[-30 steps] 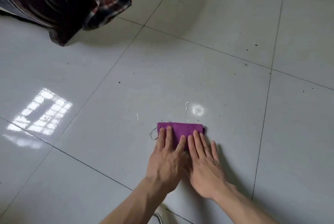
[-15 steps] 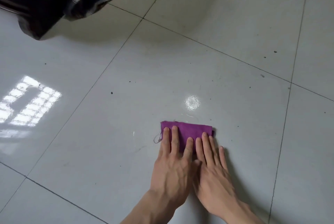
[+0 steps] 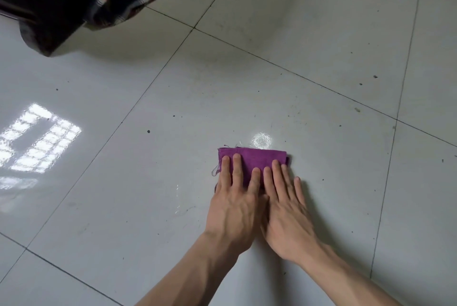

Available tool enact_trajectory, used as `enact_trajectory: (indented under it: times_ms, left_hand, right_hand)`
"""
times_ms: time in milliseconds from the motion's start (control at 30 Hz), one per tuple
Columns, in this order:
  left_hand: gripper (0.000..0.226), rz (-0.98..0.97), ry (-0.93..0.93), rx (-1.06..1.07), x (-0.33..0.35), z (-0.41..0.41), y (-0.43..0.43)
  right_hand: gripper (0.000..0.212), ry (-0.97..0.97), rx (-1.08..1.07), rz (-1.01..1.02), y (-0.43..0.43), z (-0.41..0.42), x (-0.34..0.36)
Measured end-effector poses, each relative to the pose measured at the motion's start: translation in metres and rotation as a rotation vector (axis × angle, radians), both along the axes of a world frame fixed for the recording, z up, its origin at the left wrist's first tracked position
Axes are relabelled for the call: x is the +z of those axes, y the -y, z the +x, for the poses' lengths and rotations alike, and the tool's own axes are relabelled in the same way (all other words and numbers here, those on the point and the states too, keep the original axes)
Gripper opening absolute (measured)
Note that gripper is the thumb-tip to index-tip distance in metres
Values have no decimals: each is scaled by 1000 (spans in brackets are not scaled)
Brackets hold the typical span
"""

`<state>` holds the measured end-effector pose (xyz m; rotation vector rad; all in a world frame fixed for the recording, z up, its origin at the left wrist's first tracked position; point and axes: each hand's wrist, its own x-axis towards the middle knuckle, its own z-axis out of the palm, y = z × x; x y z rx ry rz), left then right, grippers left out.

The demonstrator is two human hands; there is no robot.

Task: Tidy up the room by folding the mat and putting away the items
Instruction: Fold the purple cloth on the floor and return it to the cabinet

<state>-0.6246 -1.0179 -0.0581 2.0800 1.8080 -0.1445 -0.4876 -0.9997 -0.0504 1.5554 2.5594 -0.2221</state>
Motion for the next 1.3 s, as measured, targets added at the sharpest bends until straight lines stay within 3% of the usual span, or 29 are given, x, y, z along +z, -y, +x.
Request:
enact_trajectory:
  times_ms: [133,267,500,733,1067,1300]
  left_hand:
    - [109,10,36,48,-2,-3,23]
    - [80,11,26,92,-3,-13,60]
    - [81,-35,-26,157,6,-35,121]
    - [63,111,64,352,20,-60,147]
    - [56,171,115,447,13,-71,140]
    - [52,232,62,384,12,-101,78]
  right_hand:
    - [71,-10,9,2,17,-4,3]
    - [78,8,34,-40,49,-13,3]
    - [78,-4,117,-80,93,-39,6]
    - [66,-95,201,-39,95,-70,6]
    - [58,-103,230,-18,77,-85,3]
    - [62,-127,185,-21,21,-108,-3]
